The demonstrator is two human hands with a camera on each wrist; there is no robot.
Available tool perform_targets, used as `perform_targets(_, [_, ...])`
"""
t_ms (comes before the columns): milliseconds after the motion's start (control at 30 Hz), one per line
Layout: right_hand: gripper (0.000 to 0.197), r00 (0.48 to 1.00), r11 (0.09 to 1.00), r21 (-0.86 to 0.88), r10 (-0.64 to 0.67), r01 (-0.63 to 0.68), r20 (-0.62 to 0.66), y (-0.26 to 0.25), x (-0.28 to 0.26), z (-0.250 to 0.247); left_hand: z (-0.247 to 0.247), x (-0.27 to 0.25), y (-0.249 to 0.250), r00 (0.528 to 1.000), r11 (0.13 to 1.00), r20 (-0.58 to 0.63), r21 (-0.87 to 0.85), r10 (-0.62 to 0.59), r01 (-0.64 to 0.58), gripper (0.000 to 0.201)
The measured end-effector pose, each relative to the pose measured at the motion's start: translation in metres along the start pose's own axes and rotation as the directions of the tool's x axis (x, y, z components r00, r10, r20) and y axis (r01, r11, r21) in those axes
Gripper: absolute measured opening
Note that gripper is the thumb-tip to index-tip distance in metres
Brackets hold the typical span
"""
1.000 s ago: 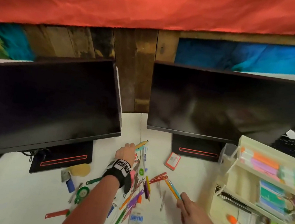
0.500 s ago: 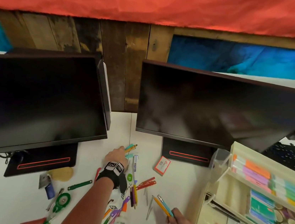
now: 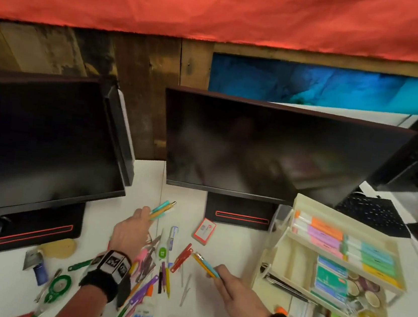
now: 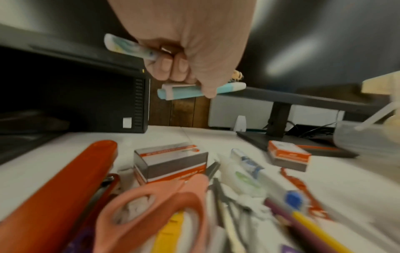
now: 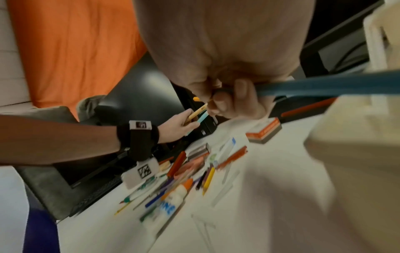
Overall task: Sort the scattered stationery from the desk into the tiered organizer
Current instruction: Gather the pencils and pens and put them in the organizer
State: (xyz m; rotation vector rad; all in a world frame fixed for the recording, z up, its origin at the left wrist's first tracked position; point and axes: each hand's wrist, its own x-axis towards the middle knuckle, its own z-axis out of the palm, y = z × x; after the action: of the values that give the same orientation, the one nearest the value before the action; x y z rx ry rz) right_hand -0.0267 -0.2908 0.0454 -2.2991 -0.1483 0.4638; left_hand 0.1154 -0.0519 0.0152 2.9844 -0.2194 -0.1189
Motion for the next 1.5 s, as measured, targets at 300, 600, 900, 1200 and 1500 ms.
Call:
perform_targets(300, [0.007,0.882,0.997,-0.067,-0.008,-0.027,-0.471,0.026,-0.030,-0.149,-0.069,-0.049,0.121,0.989,0.971,-0.140,-0.226,0.052,-0.083,0.021])
perform_targets(600, [0.038,0.827,0.636,-0.532,0.384,-0.560,-0.411,0.117,-0.031,-0.241,-0.097,-0.026,0.274,0.865,0.851,-0.162,-0.168,0.474,-0.498,0.018])
perform_targets(900, [0.048,0.887,0.848,-0.349,0.262,-0.400,-0.380,0.143,-0.051,-0.246,-0.063,0.014,0.353,0.832,0.825,0.020,-0.139,0.555,-0.547,0.026])
perform_targets(1200, [0.037,0.735,0.892,-0.160,0.235,-0.424,-0.636,0.166,-0.111,-0.240,-0.046,0.027,0.407,0.718,0.724,0.139,0.007,0.682,-0.690,0.046])
perform_targets(1500, [0.033,0.726,0.925,-0.102,0.215,-0.366,-0.653,0.157,-0.136,-0.215,-0.037,0.041,0.418,0.651,0.659,0.125,-0.037,0.749,-0.751,0.040])
